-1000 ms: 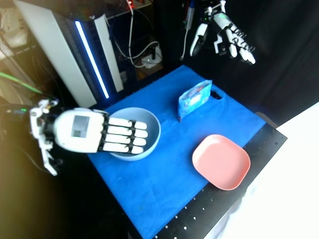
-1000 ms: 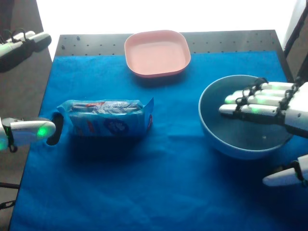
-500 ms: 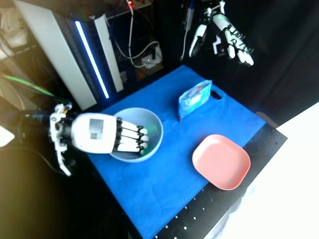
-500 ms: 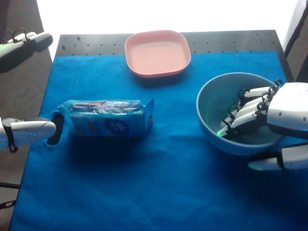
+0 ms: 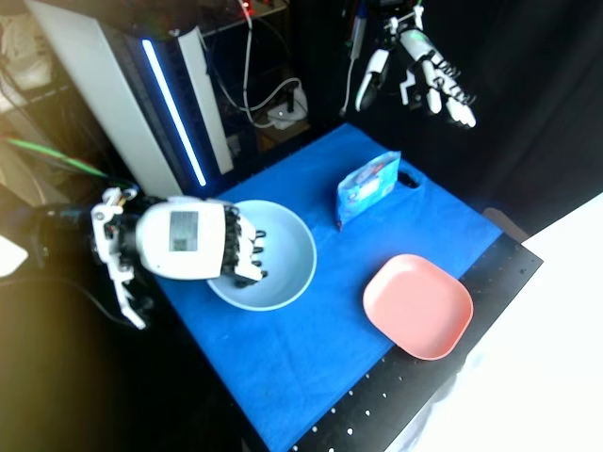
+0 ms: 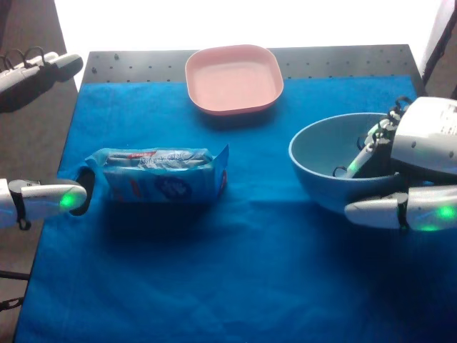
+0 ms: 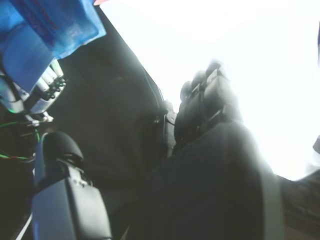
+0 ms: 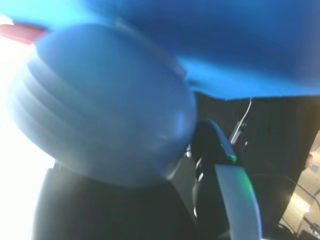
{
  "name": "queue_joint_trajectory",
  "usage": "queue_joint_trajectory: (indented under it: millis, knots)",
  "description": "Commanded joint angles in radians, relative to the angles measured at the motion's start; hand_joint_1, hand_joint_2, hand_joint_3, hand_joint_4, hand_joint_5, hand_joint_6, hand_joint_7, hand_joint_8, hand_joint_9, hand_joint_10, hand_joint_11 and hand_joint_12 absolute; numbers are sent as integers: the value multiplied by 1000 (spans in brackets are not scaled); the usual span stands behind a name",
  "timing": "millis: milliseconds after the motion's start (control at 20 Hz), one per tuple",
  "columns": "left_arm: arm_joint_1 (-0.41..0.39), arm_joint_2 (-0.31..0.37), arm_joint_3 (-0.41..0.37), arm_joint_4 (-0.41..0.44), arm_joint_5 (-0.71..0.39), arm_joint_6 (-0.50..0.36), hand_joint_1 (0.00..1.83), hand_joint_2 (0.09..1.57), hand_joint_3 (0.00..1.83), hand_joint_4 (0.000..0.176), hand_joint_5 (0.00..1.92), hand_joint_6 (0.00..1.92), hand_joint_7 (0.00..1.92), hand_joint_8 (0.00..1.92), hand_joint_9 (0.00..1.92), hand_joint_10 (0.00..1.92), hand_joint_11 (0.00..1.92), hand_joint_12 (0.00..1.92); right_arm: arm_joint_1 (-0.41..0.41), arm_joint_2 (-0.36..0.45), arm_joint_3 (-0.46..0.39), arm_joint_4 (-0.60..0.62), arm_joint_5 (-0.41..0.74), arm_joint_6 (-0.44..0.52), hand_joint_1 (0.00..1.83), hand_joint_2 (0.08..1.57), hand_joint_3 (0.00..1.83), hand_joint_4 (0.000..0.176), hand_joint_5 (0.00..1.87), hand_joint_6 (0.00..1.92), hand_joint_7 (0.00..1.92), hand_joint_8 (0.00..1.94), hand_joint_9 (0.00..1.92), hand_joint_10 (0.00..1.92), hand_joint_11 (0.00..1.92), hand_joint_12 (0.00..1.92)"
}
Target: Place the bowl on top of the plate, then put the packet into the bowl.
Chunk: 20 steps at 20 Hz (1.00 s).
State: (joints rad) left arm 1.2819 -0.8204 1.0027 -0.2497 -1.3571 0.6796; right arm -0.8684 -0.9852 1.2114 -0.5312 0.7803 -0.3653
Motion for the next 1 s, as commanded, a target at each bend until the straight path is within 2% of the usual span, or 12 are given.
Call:
queue_joint_trajectory:
  millis: [0,50,150,200,300,400,450,550,600,800,850,950]
  knots:
    - [-9,-1,7,-11,-128,-10,740,924,2,154,150,4,79,5,43,3,49,23,11,-3,5,12,36,6,207,1436,0,0,1004,1879,1480,1870,1620,1877,1506,1904]
    - [-9,-1,7,-11,-128,-10,756,925,2,156,149,2,75,3,43,3,68,32,16,-3,6,12,36,6,170,1456,0,0,981,1913,1534,1927,1682,1912,1616,1918]
    - [-9,-1,7,-11,-128,-11,729,923,1,148,147,1,76,2,57,7,83,42,25,-2,7,12,37,6,200,1498,2,44,689,1921,1394,1940,1607,1921,1611,1921]
    - [-9,-1,8,-11,-128,-11,669,921,0,149,144,0,86,6,83,16,94,50,31,-1,7,12,37,6,129,1479,0,142,869,1921,1476,1941,1643,1921,1614,1921]
    - [-8,-1,8,-11,-129,-11,661,920,0,133,154,4,87,4,91,15,114,64,39,-1,7,13,45,6,219,1471,0,174,903,1921,1489,1941,1630,1921,1623,1921]
    - [-8,-2,8,-11,-129,-12,726,929,2,117,156,3,70,2,71,5,111,69,45,-1,7,13,56,6,202,1468,0,176,1001,1921,1522,1941,1653,1921,1613,1921]
    - [-8,-3,8,-11,-129,-12,735,921,0,137,155,2,81,6,73,5,114,75,48,-1,7,13,61,6,201,1471,0,176,1017,1921,1525,1941,1660,1921,1623,1921]
    - [-8,-4,9,-12,-129,-12,740,925,1,130,159,3,74,1,67,1,79,69,55,-1,7,13,70,6,217,1474,0,174,1013,1921,1522,1941,1647,1921,1618,1921]
    - [-8,-4,9,-12,-129,-13,759,930,2,117,164,4,71,0,67,1,80,74,58,0,7,13,75,6,233,1476,0,174,993,1921,1522,1941,1651,1921,1623,1921]
    - [-6,-4,8,-12,-131,-16,764,926,0,134,167,0,75,0,67,0,2,298,73,2,5,17,131,6,363,1544,6,176,737,1921,1500,1941,1631,1921,1624,1921]
    - [-6,-5,9,-12,-131,-16,762,923,0,124,177,5,77,2,70,2,0,307,74,3,5,17,132,6,415,1540,0,166,930,1921,1491,1941,1604,1921,1616,1921]
    - [-6,-5,9,-12,-133,-17,728,921,0,136,167,1,77,1,75,3,0,332,74,4,6,17,132,6,446,1563,2,147,887,1921,1464,1941,1580,1921,1581,1921]
